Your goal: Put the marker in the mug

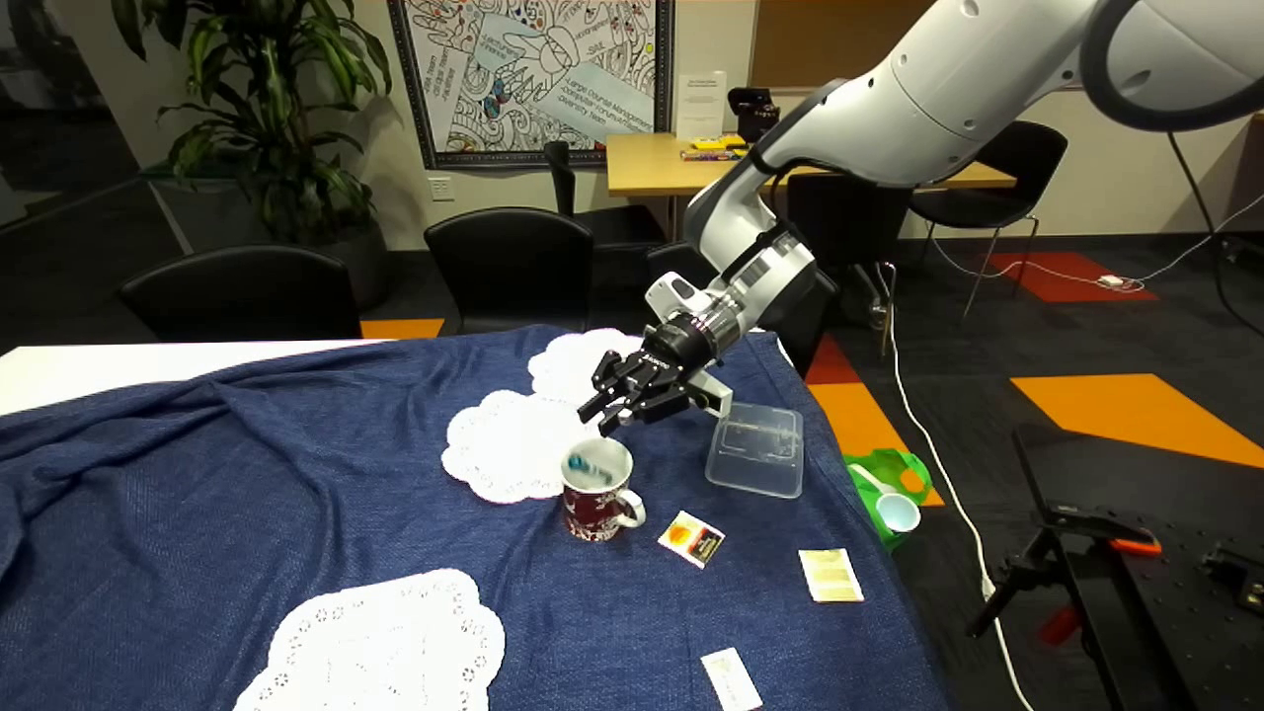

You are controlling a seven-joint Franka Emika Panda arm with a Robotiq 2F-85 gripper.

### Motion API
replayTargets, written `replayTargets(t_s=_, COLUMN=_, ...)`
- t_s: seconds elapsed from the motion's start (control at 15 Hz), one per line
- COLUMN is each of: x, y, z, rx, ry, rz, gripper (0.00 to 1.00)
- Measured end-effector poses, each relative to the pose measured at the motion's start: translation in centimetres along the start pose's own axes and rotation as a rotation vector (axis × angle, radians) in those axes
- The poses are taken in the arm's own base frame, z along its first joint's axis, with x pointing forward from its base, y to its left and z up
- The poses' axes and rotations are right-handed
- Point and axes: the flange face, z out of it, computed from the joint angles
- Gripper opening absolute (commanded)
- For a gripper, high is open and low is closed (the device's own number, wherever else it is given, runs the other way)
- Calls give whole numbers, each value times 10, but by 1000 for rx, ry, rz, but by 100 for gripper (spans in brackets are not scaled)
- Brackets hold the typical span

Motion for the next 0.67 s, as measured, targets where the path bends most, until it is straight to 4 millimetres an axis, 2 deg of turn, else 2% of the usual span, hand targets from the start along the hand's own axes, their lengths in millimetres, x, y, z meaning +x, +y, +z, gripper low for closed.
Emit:
replayTargets(t_s=0.27, x=-2, y=1, z=1, rx=1, ry=0, rz=-1, gripper=96)
replayTargets(t_s=0.33, x=-2, y=1, z=1, rx=1, ry=0, rz=0, gripper=100)
replayTargets(t_s=0.53, x=0, y=0, z=1, rx=6, ry=7, rz=-2, gripper=100)
replayTargets(t_s=0.67, x=8, y=-1, z=2, rx=21, ry=25, rz=-10, gripper=100)
